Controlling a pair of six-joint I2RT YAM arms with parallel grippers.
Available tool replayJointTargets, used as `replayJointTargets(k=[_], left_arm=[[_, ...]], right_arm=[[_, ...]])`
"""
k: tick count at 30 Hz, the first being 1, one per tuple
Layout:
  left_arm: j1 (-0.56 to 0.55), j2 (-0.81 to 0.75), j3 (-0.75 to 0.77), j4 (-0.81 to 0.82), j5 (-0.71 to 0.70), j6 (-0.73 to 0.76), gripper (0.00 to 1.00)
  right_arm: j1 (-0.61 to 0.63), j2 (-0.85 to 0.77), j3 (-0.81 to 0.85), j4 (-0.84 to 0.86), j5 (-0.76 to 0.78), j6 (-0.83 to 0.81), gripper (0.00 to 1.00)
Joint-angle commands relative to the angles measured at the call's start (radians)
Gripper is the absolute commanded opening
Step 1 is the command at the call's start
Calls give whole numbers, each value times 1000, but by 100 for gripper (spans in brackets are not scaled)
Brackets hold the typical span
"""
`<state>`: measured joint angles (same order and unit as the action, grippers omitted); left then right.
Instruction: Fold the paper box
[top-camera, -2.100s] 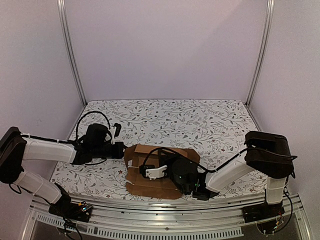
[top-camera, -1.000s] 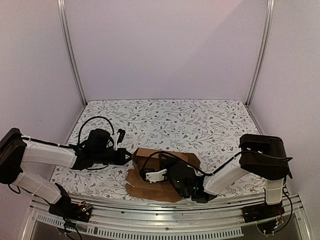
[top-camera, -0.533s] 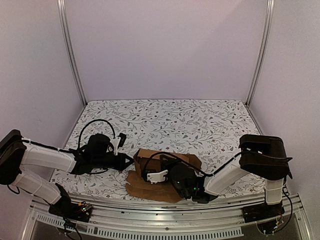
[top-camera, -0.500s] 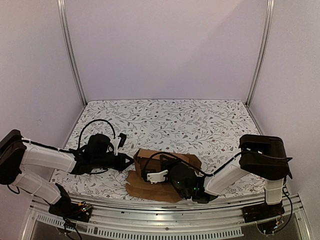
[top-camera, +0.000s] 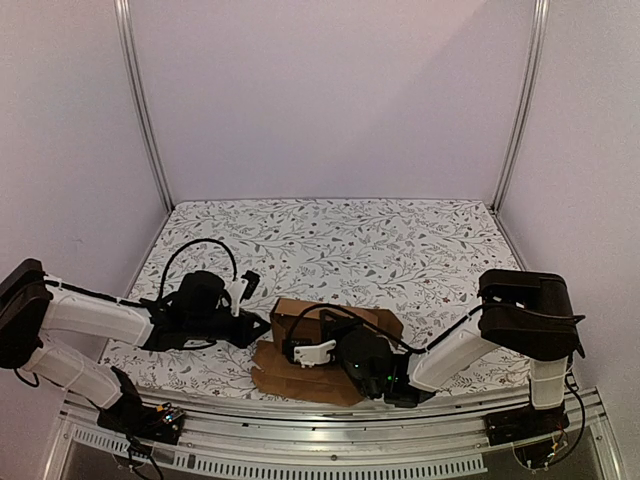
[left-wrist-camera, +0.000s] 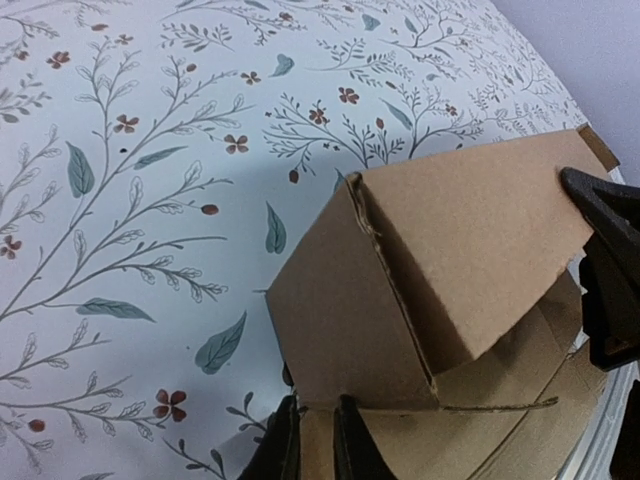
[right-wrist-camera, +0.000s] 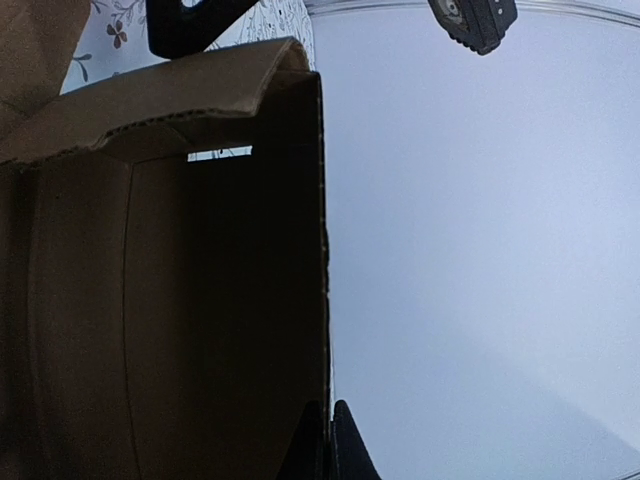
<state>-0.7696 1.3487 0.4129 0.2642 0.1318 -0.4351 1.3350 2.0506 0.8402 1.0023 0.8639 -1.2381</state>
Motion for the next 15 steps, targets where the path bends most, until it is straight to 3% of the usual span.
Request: replayJointTargets(k=[1,15], left_arm=[[-29,5,25,-29,-38,43,13],[-49,23,51,-28,-40,86,14]], right_arm=[[9,8,-15,-33,20,22,0],[15,11,-12,-19,38,19,0]])
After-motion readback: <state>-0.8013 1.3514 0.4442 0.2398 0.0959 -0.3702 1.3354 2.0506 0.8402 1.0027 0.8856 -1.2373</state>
